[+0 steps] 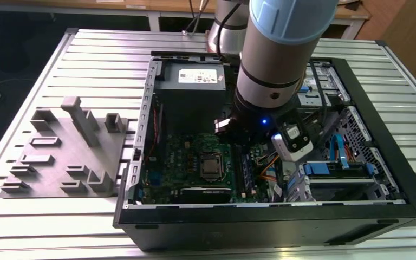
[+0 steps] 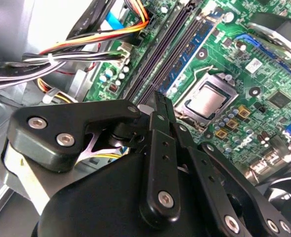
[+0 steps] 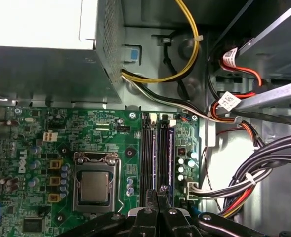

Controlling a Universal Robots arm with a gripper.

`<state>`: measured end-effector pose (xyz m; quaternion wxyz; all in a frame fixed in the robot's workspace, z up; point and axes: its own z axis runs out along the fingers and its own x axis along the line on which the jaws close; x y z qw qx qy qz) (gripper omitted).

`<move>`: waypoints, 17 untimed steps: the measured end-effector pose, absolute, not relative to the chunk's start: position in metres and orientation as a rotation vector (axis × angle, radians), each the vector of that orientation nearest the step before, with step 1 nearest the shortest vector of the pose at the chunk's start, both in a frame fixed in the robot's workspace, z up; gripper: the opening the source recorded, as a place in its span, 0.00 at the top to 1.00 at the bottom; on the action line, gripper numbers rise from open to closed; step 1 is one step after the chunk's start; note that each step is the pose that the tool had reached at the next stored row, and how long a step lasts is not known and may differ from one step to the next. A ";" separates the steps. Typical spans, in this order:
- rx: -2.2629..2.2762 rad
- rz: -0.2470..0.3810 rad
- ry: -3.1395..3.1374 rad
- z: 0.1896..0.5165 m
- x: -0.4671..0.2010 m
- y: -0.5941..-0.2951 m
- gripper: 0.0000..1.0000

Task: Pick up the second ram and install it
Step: 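Insert the second ram into the second slot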

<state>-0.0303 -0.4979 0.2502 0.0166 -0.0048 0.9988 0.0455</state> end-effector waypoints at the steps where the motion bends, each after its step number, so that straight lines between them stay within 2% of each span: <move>1: -0.015 0.141 3.105 0.250 -0.030 -0.498 0.92; 17: -0.015 0.141 3.105 0.238 -0.030 -0.493 0.92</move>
